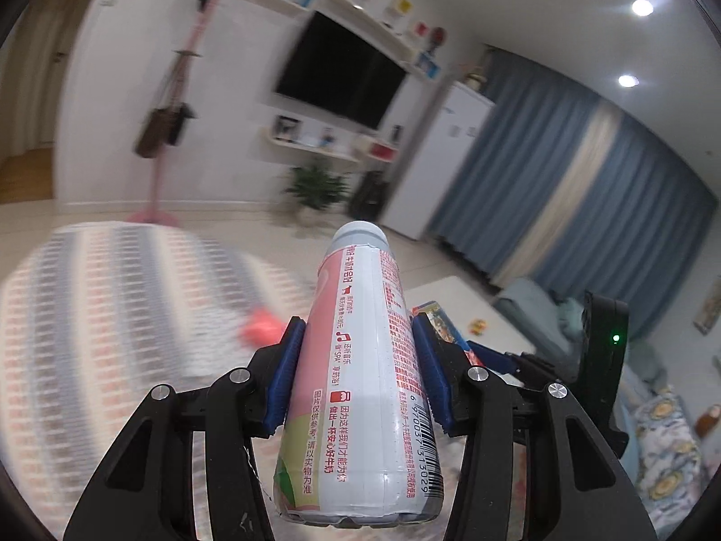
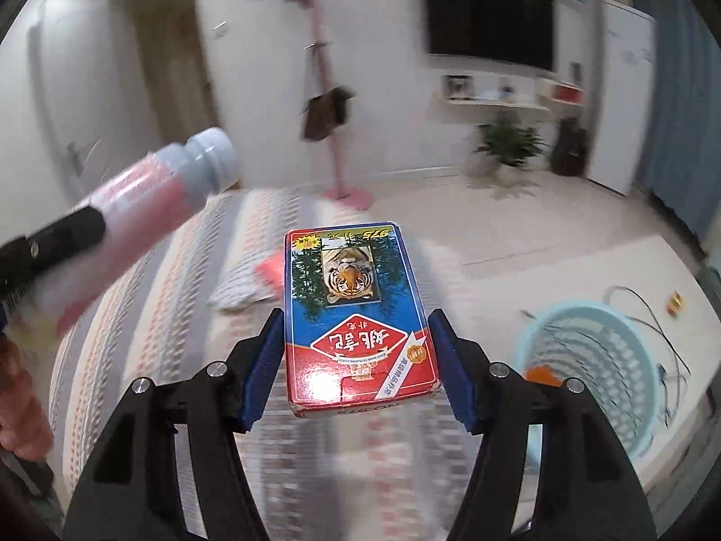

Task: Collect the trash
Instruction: 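Carry bottle and card box over the blue basket and open both tools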

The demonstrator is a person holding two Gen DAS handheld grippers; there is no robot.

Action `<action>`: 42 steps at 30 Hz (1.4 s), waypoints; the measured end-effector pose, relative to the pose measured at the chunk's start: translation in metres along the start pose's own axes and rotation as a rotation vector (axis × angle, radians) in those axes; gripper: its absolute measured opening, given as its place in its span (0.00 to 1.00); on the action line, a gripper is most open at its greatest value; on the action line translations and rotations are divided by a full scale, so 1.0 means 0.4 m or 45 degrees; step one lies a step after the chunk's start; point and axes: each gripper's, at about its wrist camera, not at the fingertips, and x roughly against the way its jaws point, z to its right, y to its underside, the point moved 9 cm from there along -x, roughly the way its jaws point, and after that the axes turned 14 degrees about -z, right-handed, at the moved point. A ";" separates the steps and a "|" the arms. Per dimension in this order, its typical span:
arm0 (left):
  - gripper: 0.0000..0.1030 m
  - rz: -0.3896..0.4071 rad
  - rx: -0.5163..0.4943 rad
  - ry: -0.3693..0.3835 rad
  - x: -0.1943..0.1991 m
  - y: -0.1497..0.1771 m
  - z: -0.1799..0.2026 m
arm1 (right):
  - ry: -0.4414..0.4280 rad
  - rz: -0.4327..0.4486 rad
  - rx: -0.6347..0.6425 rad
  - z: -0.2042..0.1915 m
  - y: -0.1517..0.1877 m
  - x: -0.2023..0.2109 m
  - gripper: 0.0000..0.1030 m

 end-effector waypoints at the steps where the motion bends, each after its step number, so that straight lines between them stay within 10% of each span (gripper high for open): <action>1: 0.46 -0.011 -0.016 0.034 -0.035 -0.008 0.037 | 0.020 0.014 -0.030 0.037 0.002 0.012 0.58; 10: 0.46 -0.182 -0.035 0.246 -0.303 -0.002 0.231 | 0.237 0.057 -0.297 0.359 0.047 0.066 0.58; 23: 0.46 -0.386 -0.200 0.120 -0.617 0.067 0.408 | 0.399 -0.135 -0.682 0.712 0.203 -0.034 0.59; 42: 0.52 -0.428 -0.182 0.128 -0.678 0.091 0.428 | 0.341 -0.172 -0.789 0.812 0.268 -0.074 0.60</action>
